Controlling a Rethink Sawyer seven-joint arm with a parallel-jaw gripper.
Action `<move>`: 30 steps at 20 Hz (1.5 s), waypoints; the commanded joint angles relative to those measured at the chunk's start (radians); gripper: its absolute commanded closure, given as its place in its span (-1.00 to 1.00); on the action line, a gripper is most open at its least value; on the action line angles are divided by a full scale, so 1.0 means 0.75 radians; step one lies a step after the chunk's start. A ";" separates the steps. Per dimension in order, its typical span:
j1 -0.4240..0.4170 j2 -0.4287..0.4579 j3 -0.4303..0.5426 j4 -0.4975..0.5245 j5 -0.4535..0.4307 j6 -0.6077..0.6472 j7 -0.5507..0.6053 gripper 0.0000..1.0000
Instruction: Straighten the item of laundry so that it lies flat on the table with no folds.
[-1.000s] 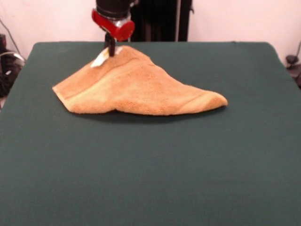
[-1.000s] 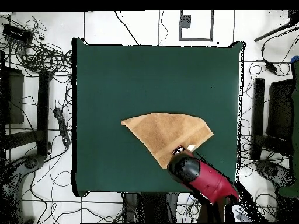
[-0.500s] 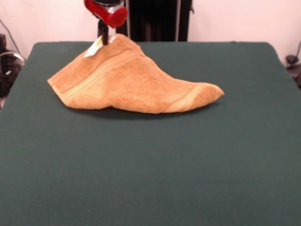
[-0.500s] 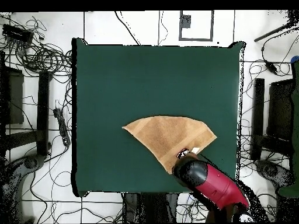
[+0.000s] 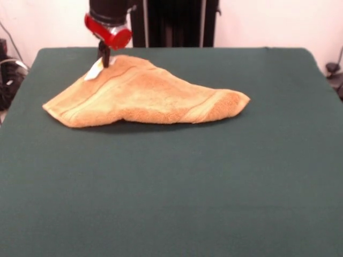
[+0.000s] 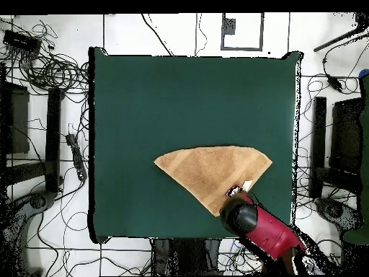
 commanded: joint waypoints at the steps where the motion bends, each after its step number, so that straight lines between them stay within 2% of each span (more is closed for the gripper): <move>1: -0.019 0.232 0.209 -0.031 -0.093 -0.263 0.199 1.00; 4: -0.011 0.268 0.202 -0.052 -0.106 -0.321 0.204 1.00; 8: -0.006 0.265 0.194 -0.050 -0.097 -0.299 0.197 1.00; 11: 0.018 0.207 0.173 -0.021 -0.073 -0.193 0.185 1.00; 14: 0.083 0.063 0.102 0.031 -0.023 0.058 0.156 1.00; 16: 0.066 -0.014 0.106 0.057 -0.037 0.169 0.135 1.00; 22: 0.078 -0.151 0.039 0.060 -0.087 0.431 0.083 1.00; 26: 0.074 -0.171 0.043 0.073 -0.123 0.436 0.094 1.00; 30: 0.056 -0.074 0.068 0.073 -0.146 0.263 0.151 1.00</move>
